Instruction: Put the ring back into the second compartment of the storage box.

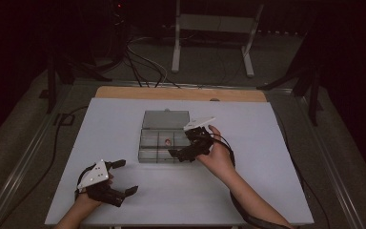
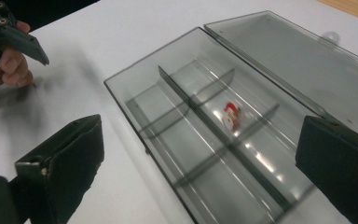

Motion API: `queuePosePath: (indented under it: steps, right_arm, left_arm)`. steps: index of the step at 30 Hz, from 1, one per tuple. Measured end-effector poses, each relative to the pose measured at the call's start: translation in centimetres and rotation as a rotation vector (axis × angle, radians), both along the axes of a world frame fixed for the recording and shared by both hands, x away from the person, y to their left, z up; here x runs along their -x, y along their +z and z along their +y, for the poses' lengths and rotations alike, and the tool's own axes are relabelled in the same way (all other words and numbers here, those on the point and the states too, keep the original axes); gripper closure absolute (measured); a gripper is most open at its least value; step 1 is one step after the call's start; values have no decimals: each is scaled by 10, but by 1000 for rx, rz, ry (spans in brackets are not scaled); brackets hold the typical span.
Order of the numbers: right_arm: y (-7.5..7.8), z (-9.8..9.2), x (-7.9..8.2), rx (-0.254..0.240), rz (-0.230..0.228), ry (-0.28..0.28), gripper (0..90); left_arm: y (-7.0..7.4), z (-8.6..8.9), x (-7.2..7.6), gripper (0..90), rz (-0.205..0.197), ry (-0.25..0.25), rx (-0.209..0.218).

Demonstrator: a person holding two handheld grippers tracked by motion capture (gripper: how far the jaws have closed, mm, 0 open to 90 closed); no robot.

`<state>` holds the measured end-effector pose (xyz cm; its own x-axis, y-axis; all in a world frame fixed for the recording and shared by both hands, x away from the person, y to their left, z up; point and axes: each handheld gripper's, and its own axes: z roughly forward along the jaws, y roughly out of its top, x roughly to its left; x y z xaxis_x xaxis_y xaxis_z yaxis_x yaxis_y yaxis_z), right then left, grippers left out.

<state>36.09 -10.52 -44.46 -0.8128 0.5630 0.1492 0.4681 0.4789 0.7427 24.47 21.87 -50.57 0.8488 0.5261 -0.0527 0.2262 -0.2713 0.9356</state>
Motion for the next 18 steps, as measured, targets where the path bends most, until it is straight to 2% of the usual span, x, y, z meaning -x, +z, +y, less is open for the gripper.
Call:
queuePosePath:
  steps: [6,10,18]
  right_arm:
    - [-4,-25,11,-28,5,-22,9]
    - [-9,-39,20,-16,-9,-34,9]
    - [-22,-66,35,-30,17,-58,9]
  left_arm:
    - [0,-1,0,9,1,1,-2]
    - [-1,-1,0,9,1,-1,-4]
    - [-1,-2,0,9,1,-2,-9]
